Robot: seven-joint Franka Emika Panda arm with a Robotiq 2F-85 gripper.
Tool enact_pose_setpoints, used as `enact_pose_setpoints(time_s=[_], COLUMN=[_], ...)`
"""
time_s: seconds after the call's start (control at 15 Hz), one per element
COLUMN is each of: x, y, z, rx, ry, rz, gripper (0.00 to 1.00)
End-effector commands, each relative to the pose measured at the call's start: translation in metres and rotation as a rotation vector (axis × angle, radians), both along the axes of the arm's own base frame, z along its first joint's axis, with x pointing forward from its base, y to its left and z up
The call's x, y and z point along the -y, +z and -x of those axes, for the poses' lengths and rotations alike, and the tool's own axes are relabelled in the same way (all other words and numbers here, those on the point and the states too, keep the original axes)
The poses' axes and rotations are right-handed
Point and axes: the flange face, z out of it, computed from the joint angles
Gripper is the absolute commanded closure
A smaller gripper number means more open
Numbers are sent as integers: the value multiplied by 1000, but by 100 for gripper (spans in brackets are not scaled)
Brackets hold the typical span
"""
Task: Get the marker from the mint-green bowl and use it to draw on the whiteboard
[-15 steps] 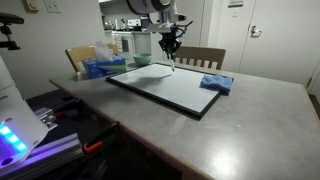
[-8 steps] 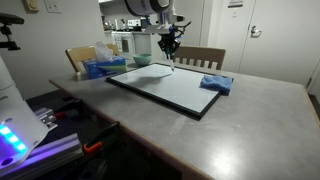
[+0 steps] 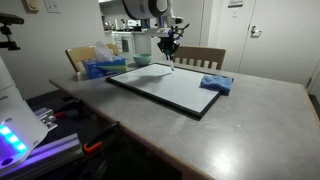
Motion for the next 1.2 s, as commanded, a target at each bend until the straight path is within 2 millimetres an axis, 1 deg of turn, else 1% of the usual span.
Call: enact_pose_setpoints(time_s=[0.0, 0.13, 0.4, 0.8, 1.13], x=[-3, -3, -3, -7, 0], y=[-11, -16, -15, -14, -14], z=[-1, -1, -1, 1, 5], rx=[19, 18, 22, -8, -31], ry=[20, 20, 7, -15, -54], rz=[-5, -8, -21, -171, -202], gripper=[95, 95, 95, 95, 95])
